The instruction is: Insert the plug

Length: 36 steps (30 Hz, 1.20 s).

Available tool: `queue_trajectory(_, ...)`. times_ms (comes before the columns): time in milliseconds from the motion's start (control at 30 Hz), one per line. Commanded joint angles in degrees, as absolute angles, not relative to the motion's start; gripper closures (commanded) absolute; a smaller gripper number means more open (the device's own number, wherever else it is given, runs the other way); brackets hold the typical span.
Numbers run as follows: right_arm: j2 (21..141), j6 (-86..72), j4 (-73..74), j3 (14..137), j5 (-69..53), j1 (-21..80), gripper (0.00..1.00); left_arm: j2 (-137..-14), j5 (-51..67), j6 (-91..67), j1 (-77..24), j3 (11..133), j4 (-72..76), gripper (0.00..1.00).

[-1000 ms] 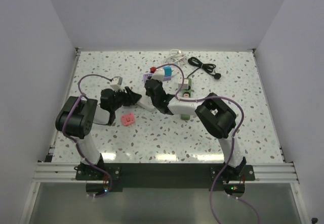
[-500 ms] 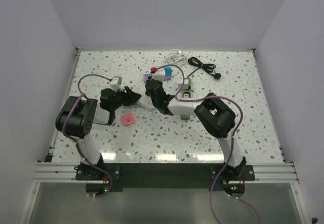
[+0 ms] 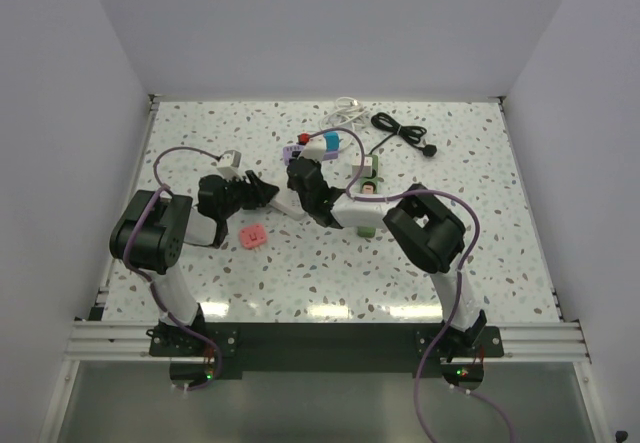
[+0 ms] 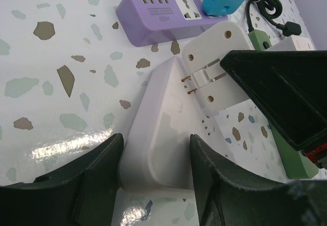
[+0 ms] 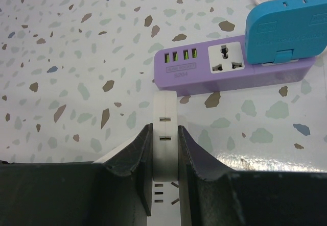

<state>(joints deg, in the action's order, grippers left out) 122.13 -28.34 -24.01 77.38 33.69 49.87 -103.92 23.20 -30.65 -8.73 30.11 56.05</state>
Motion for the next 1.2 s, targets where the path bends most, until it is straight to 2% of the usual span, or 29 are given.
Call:
queue_trajectory(0, 129.1, -30.2, -8.4, 73.9, 24.3, 53.3, 1.0, -104.8, 25.0, -26.6, -9.1, 31.2, 55.5, 0.51)
queue_trajectory(1167, 130.6, -30.7, -6.1, 77.4, 20.8, 55.1, 1.0, -105.3, 26.4, -26.0, -9.1, 32.3, 54.3, 0.57)
